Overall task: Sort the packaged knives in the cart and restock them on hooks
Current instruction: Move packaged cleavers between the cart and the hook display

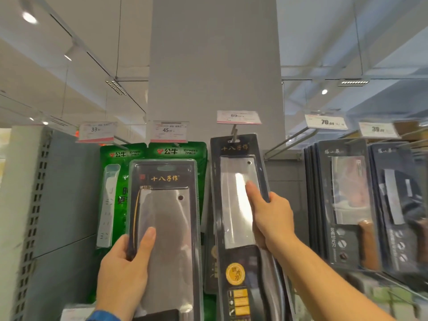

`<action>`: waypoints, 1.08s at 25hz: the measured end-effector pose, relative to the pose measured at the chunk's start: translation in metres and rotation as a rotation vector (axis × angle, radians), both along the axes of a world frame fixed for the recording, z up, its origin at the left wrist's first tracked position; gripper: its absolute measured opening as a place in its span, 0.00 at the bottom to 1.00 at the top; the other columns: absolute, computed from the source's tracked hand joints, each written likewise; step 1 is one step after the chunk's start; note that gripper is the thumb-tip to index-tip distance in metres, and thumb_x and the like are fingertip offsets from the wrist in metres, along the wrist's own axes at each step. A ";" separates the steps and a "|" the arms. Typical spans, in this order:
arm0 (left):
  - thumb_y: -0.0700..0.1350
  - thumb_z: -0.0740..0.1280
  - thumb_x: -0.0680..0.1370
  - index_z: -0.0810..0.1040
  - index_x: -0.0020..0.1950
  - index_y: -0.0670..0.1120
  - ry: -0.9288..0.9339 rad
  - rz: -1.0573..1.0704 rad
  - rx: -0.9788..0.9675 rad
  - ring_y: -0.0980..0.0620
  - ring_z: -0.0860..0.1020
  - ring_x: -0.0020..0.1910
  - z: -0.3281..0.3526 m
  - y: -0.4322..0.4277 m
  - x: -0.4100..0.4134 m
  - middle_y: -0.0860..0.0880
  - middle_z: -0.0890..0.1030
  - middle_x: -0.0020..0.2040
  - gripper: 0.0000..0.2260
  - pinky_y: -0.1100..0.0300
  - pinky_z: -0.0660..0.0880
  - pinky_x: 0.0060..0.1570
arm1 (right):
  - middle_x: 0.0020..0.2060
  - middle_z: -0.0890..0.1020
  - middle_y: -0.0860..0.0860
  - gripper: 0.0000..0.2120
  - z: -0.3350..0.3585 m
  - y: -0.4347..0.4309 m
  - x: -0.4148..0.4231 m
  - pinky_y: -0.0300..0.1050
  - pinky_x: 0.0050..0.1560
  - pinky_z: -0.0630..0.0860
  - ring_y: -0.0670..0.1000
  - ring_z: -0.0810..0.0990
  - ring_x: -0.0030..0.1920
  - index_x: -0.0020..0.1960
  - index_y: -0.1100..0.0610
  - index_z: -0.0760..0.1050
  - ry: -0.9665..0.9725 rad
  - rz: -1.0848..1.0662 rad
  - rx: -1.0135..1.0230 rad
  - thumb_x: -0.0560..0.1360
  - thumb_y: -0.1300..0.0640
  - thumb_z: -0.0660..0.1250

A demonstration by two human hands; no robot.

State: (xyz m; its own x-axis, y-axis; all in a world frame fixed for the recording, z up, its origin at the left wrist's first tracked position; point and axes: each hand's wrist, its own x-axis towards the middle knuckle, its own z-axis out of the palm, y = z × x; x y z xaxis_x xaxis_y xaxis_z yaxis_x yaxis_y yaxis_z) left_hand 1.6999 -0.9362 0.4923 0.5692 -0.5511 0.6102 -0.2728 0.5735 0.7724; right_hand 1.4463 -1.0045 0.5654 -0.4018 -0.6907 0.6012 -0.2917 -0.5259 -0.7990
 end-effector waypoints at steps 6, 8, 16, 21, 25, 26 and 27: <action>0.69 0.64 0.65 0.81 0.50 0.50 -0.012 -0.031 0.036 0.51 0.82 0.43 -0.003 -0.017 -0.015 0.52 0.84 0.42 0.27 0.58 0.77 0.38 | 0.41 0.83 0.52 0.32 0.005 -0.022 -0.012 0.51 0.41 0.77 0.53 0.82 0.42 0.42 0.55 0.77 0.097 -0.077 0.032 0.71 0.24 0.62; 0.71 0.65 0.66 0.81 0.53 0.50 -0.055 -0.045 0.032 0.52 0.82 0.47 -0.002 -0.022 -0.023 0.53 0.85 0.45 0.29 0.53 0.79 0.46 | 0.61 0.81 0.55 0.38 0.009 -0.041 -0.005 0.55 0.57 0.77 0.59 0.80 0.60 0.64 0.56 0.77 0.086 -0.016 0.168 0.72 0.25 0.61; 0.72 0.64 0.64 0.79 0.42 0.53 -0.099 -0.120 0.010 0.55 0.82 0.37 0.009 -0.022 -0.064 0.58 0.83 0.39 0.23 0.57 0.78 0.38 | 0.70 0.74 0.56 0.40 0.013 -0.041 -0.009 0.53 0.63 0.71 0.60 0.73 0.69 0.76 0.57 0.65 0.364 -0.093 0.328 0.78 0.28 0.55; 0.70 0.65 0.64 0.81 0.45 0.54 -0.056 -0.192 -0.022 0.64 0.81 0.37 0.007 -0.024 -0.099 0.63 0.84 0.39 0.23 0.68 0.74 0.34 | 0.43 0.85 0.40 0.28 -0.076 0.030 -0.027 0.31 0.44 0.74 0.38 0.80 0.43 0.49 0.37 0.77 0.096 0.258 -0.116 0.64 0.18 0.60; 0.71 0.65 0.65 0.80 0.43 0.54 -0.101 -0.254 0.007 0.57 0.83 0.36 0.008 -0.028 -0.152 0.55 0.84 0.38 0.22 0.56 0.80 0.38 | 0.43 0.88 0.53 0.22 -0.123 0.043 -0.051 0.48 0.56 0.79 0.46 0.84 0.44 0.46 0.41 0.86 0.010 0.524 0.117 0.57 0.31 0.76; 0.71 0.65 0.65 0.80 0.43 0.55 -0.139 -0.268 0.020 0.55 0.83 0.36 0.009 -0.028 -0.166 0.53 0.84 0.37 0.22 0.51 0.81 0.41 | 0.44 0.88 0.53 0.18 -0.121 0.041 -0.064 0.49 0.58 0.80 0.48 0.86 0.49 0.47 0.45 0.87 -0.032 0.548 0.098 0.62 0.37 0.78; 0.71 0.65 0.66 0.79 0.43 0.57 -0.170 -0.303 0.029 0.54 0.83 0.37 0.011 -0.028 -0.180 0.53 0.84 0.37 0.20 0.50 0.81 0.42 | 0.47 0.88 0.53 0.15 -0.115 0.042 -0.078 0.48 0.58 0.81 0.50 0.86 0.52 0.48 0.49 0.87 -0.082 0.557 0.058 0.65 0.43 0.79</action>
State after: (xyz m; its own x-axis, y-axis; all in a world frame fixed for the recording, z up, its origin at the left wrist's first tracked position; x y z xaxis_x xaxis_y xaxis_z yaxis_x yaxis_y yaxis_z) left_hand 1.5195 -0.9642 0.5030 0.2688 -0.6980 0.6637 -0.2192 0.6267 0.7478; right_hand 1.3687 -0.9626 0.4504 -0.0107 -0.8429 0.5379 0.0819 -0.5369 -0.8397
